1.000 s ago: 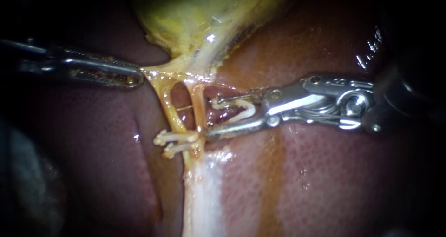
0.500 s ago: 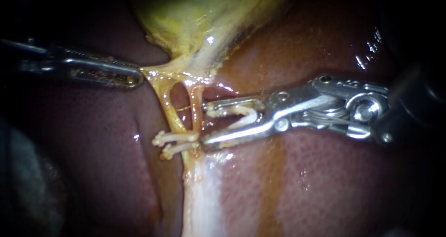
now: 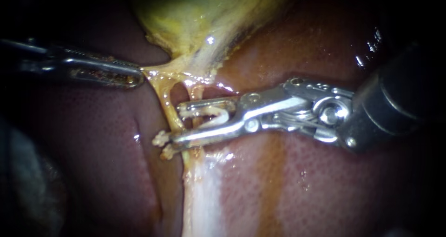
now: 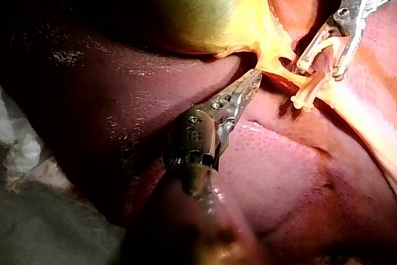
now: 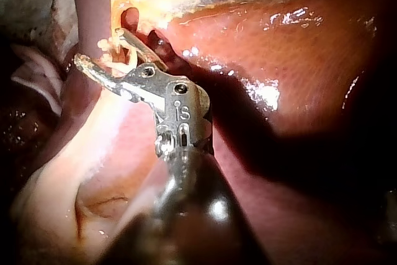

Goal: Clipping third clip left tube

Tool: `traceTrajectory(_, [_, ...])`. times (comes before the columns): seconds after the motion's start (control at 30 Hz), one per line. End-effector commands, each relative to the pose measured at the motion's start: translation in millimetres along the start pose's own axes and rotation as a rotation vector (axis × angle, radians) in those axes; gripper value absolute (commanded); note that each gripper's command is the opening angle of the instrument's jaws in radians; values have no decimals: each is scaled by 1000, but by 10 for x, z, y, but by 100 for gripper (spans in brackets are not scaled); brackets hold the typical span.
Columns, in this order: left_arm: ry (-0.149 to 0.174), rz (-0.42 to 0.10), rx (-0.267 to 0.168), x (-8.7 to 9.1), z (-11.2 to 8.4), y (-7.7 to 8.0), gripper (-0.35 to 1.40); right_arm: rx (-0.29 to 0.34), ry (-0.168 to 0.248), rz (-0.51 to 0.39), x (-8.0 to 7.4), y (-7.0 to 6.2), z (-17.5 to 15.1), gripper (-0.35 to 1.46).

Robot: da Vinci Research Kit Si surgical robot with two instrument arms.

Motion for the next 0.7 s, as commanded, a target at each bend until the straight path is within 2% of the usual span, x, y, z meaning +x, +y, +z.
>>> traceTrajectory(0.03, [0, 0, 0, 0, 0, 0, -35, 0, -1, 4, -2, 6, -1, 45])
traceTrajectory(0.2, [0, 0, 0, 0, 0, 0, -35, -4, -2, 16, -10, 27, -3, 45])
traceTrajectory(0.33, [0, 0, 0, 0, 0, 0, -35, -5, -5, 28, -17, 38, -1, 45])
traceTrajectory(0.47, [0, 0, 0, 0, 0, 0, -35, -8, -8, 24, -21, 39, 6, 46])
traceTrajectory(0.7, [0, 0, 0, 0, 0, 1, -35, 33, 15, 21, -20, 37, 31, 46])
